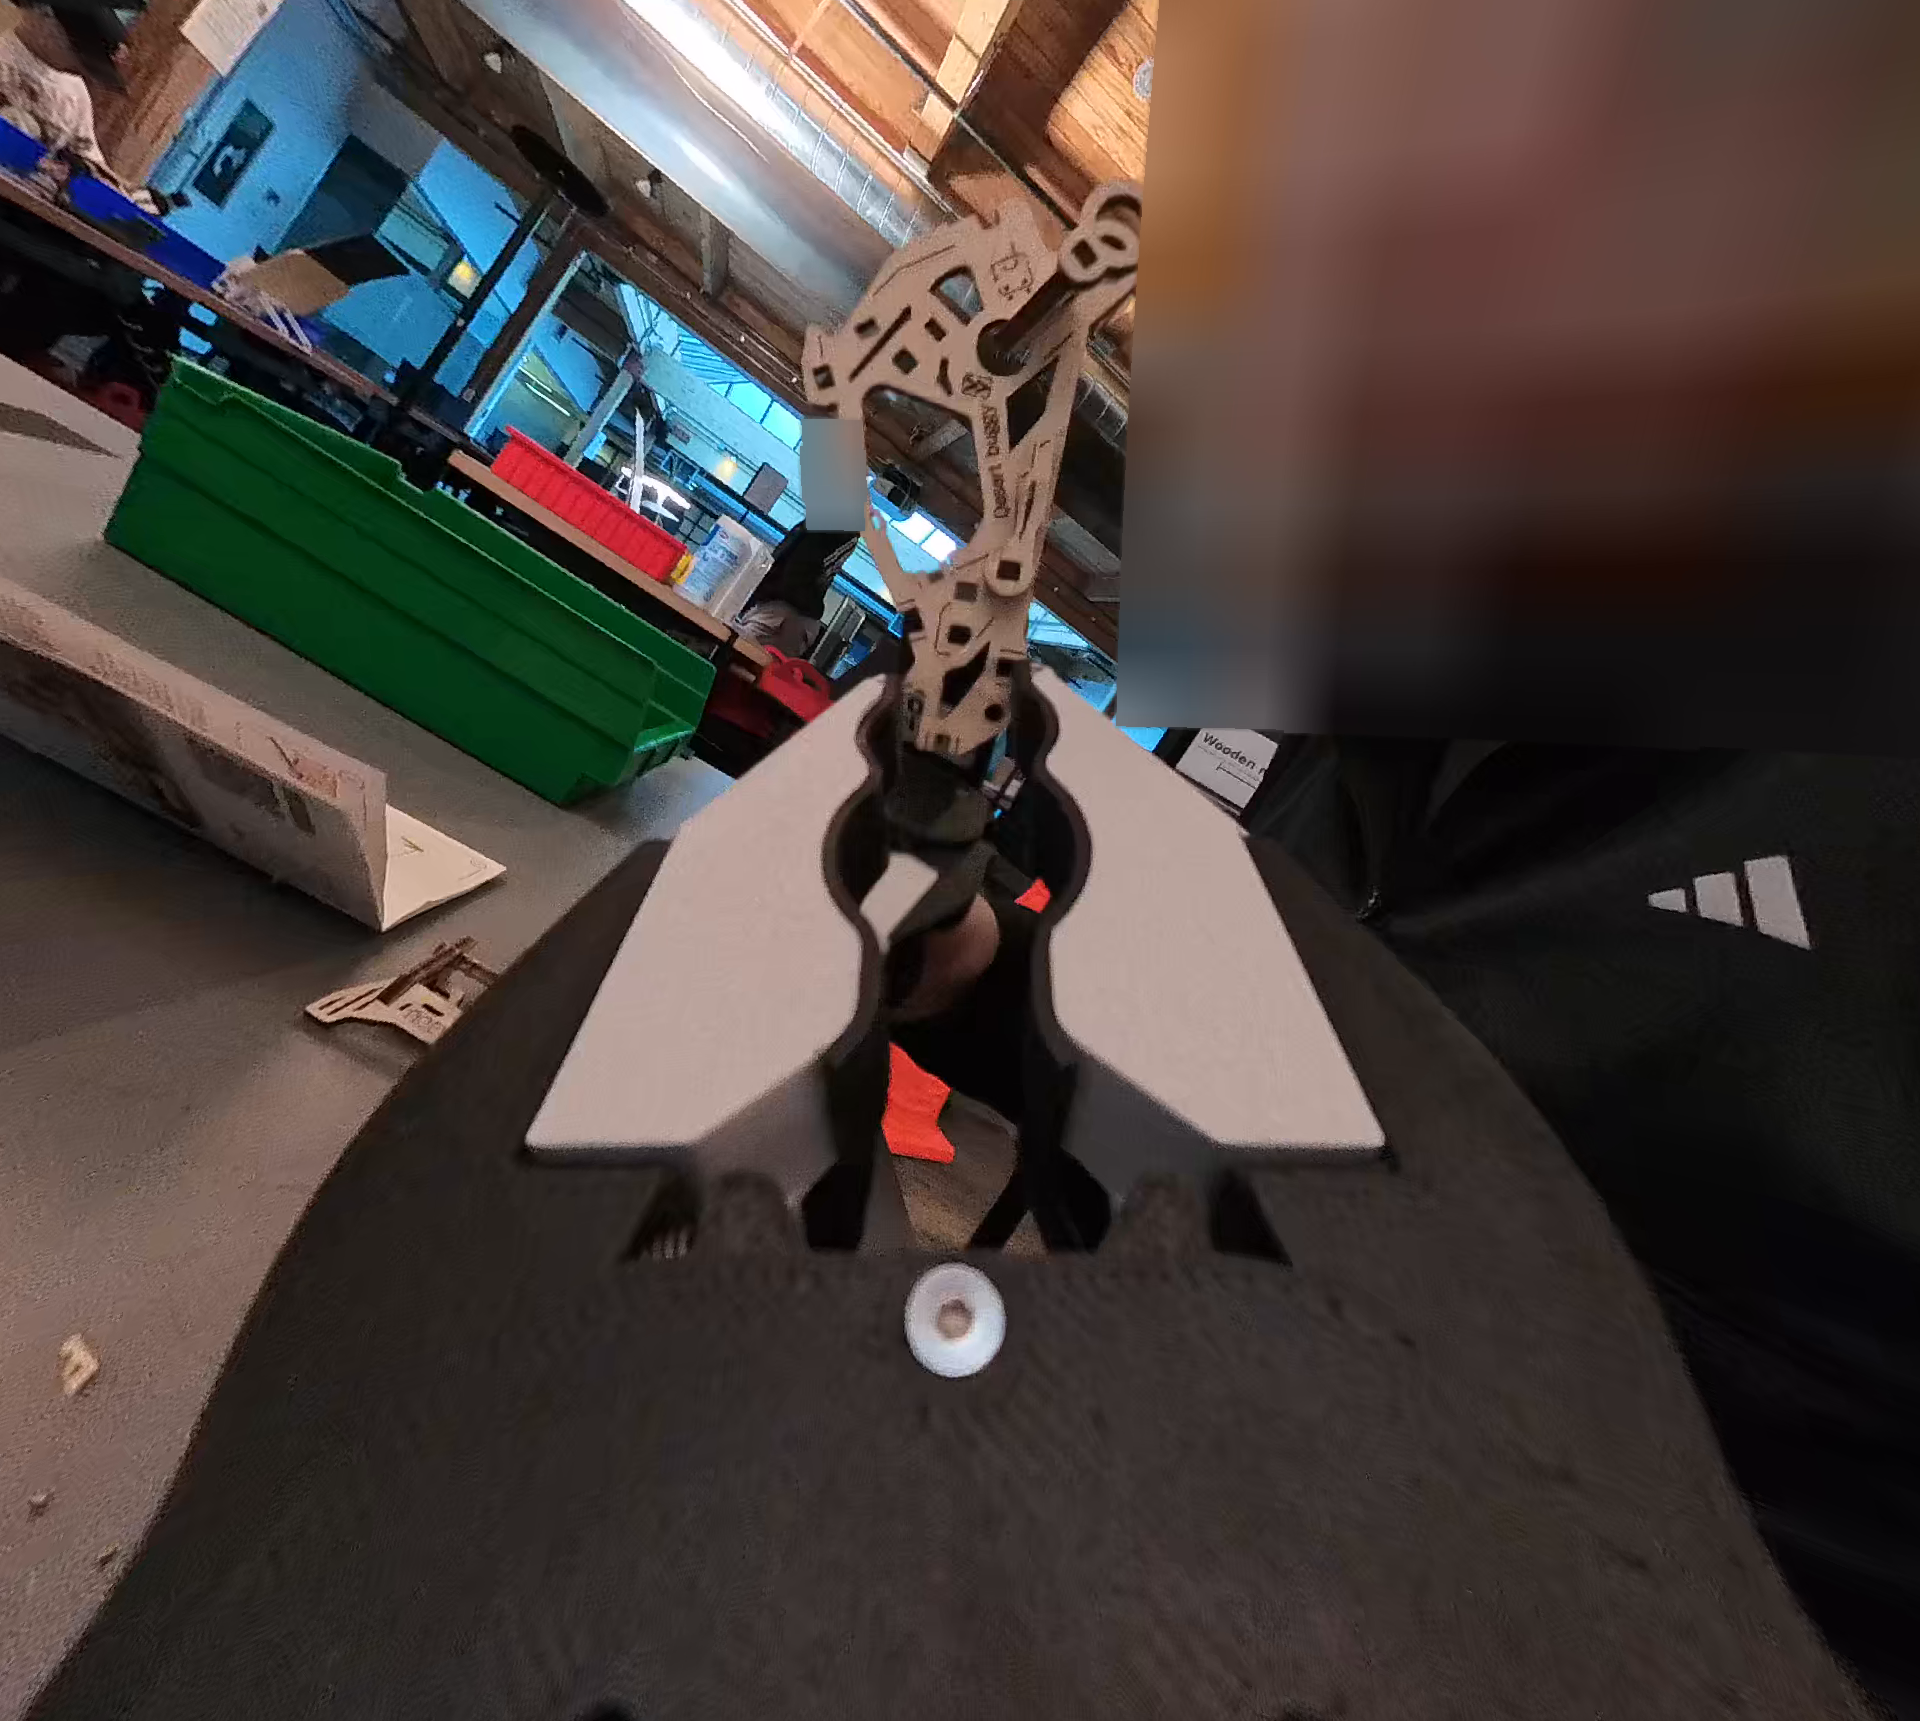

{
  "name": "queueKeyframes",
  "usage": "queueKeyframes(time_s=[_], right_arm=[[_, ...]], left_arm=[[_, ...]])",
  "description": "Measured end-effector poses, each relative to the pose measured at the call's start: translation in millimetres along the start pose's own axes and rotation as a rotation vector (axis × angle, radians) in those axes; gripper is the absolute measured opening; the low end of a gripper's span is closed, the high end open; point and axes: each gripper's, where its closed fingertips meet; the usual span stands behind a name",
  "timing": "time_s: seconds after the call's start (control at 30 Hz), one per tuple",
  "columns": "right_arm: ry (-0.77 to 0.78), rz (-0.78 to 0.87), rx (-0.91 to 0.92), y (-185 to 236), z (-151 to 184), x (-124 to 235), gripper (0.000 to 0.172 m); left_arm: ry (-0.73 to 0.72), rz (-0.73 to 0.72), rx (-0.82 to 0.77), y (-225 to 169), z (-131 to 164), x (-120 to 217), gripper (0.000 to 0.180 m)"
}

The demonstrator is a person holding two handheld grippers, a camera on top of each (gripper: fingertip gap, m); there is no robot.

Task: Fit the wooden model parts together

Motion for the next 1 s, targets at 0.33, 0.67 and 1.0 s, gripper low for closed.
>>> queueKeyframes(time_s=[0.33, 0.67, 1.0], right_arm=[[0.231, 0.019, 0.114, 14, 37, -23, 0.012], [0.096, -0.018, 0.076, 14, -14, 5, 0.034], [-0.538, -0.720, -0.273, 58, -152, 46, 0.033]], left_arm=[[-0.033, 0.034, -0.031, -8, -5, 18, 0.019], [-0.035, 0.154, -0.013, -20, -4, 15, 0.019], [0.027, 0.410, 0.039, -56, 15, -11, 0.019]])
Point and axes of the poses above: each gripper's, where its closed fingertips meet, x back along the fingers, z out of its underside, y = z × x across the jaws, and after that the axes turned 2 degrees about x, right-handed
